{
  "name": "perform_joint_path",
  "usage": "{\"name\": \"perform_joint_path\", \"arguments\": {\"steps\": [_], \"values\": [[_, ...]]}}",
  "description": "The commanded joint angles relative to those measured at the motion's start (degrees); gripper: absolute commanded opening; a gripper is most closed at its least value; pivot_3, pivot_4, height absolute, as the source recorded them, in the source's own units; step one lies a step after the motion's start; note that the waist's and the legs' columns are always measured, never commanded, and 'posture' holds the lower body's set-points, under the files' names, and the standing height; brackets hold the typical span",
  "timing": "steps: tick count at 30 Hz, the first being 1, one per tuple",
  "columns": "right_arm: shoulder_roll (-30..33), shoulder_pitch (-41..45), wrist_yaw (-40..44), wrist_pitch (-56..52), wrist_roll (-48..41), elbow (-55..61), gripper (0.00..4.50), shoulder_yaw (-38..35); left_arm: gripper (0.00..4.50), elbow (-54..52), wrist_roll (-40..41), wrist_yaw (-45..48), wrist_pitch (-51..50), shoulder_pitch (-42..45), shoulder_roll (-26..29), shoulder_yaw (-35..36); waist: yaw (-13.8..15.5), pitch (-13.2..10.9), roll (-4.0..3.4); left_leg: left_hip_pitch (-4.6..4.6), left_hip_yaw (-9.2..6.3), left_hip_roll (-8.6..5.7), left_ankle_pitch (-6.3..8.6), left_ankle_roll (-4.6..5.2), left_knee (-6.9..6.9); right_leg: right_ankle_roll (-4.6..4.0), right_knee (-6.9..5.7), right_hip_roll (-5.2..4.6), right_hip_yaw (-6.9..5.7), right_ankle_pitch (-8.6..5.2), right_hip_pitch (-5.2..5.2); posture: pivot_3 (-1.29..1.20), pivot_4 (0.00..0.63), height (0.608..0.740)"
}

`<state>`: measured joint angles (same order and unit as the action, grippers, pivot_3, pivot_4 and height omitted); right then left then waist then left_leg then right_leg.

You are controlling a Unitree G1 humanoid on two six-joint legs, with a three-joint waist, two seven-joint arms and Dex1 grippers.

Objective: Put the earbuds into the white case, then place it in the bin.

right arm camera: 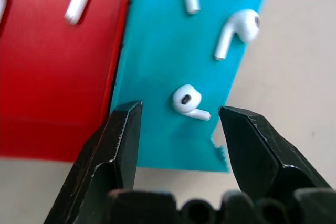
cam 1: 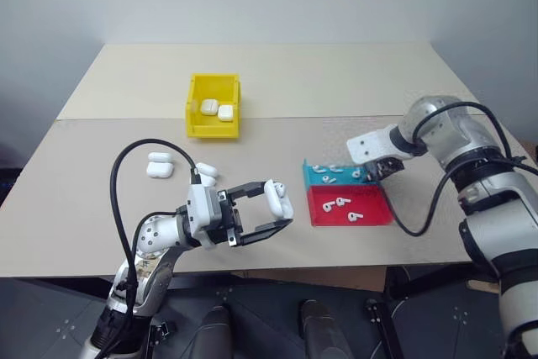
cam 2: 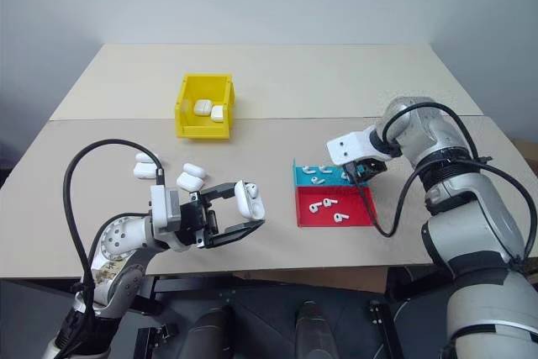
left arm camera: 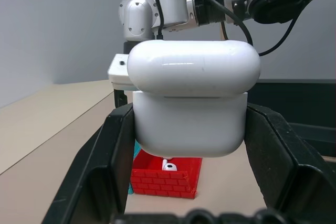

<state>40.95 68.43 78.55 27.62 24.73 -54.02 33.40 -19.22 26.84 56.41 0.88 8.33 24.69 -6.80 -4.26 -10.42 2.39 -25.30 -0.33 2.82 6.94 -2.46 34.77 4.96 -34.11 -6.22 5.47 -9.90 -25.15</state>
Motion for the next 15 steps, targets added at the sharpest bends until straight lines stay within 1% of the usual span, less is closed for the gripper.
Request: {"name": "perform_joint_path", "arguments": {"steps": [1, 3, 7, 10, 15], "values": [[0.28, 3.22, -2.52, 12.52, 2.81, -2.31, 2.92, 1.17, 2.79, -2.40, -0.19, -0.73, 0.06, -0.08, 0.18, 0.01, -0.01, 0.00, 0.00, 0.00, 0.00, 0.00, 0.00, 0.00, 0.00, 0.00, 0.00, 0.00, 0.00, 0.00, 0.01, 0.00, 0.150, 0.740], [-0.56, 4.35, -5.20, 16.26, 5.16, -3.89, 2.92, 2.25, 2.79, -2.71, -0.11, -0.86, -0.05, -0.34, 0.32, 0.01, -0.14, 0.00, 0.00, 0.02, 0.00, 0.00, 0.00, 0.00, 0.00, 0.00, 0.00, 0.00, 0.00, 0.00, 0.02, 0.00, 0.150, 0.740], [-1.69, 6.69, -7.80, 21.33, 9.02, -7.30, 2.92, 4.16, 2.79, -3.22, -0.05, -1.14, -0.38, -0.64, 0.68, -0.05, -0.17, -0.01, -0.01, 0.02, 0.00, 0.00, 0.00, 0.01, -0.02, -0.01, 0.00, 0.00, 0.01, 0.00, 0.01, 0.00, 0.150, 0.740], [-2.55, 7.91, -10.74, 23.42, 11.14, -9.82, 2.92, 5.12, 2.79, -3.56, -0.12, -1.38, -0.60, -0.82, 0.71, -0.06, -0.12, -0.01, -0.01, 0.02, 0.00, 0.00, -0.01, 0.01, -0.02, -0.01, 0.01, 0.00, 0.01, 0.00, 0.01, 0.00, 0.150, 0.740], [-3.27, 9.06, -12.26, 25.94, 13.63, -12.58, 2.92, 6.71, 2.79, -3.72, -0.33, -1.80, -0.76, -1.22, 0.69, -0.06, -0.11, -0.01, -0.02, 0.02, 0.00, 0.00, -0.01, 0.01, -0.04, -0.01, 0.00, 0.00, 0.00, 0.00, 0.00, 0.00, 0.150, 0.740]]}}
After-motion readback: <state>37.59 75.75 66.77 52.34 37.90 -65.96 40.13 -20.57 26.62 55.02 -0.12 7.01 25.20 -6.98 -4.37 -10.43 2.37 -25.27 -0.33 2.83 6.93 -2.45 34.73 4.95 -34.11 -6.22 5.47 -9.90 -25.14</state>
